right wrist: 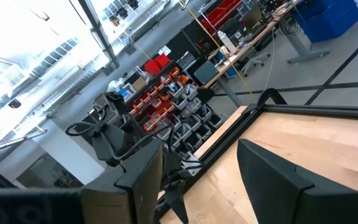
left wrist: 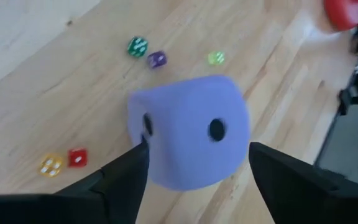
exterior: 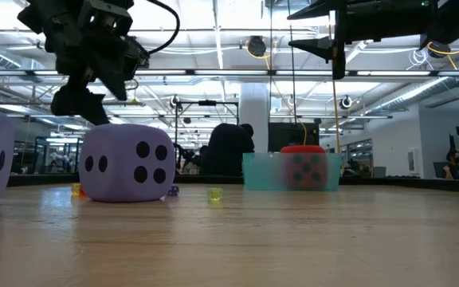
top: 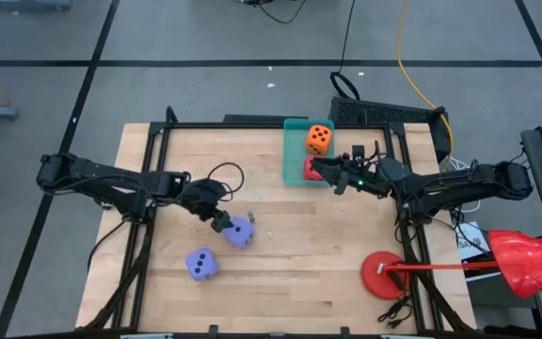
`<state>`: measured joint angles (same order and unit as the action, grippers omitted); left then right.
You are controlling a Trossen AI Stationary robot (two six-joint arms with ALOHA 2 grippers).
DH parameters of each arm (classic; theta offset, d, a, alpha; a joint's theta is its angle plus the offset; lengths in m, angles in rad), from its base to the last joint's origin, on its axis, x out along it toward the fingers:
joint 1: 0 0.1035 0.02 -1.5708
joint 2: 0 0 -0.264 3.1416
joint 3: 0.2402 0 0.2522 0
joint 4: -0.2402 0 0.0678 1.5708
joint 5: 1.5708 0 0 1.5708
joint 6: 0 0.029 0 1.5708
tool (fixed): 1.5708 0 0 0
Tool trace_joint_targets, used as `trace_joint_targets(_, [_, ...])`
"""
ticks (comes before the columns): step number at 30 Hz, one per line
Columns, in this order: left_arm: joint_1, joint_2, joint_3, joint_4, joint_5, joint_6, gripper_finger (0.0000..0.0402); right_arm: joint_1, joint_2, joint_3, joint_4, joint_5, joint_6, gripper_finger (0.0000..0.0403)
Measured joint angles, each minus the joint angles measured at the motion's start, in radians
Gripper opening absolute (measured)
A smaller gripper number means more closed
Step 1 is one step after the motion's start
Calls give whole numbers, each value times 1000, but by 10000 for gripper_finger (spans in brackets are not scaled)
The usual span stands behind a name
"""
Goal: Pick & Place Dice
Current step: Put the large purple die into the green bin
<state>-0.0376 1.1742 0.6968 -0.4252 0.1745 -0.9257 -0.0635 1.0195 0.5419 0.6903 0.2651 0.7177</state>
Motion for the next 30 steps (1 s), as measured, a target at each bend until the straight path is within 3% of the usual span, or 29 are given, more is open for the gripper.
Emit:
trace_joint_targets(14, [-1,135,0,39,13,4,263,0,0,0,-22,-3,0,196])
trace_joint_targets(30, [-3,290,2,272,125,-6,267,0,0,0,-29,-4,0,196])
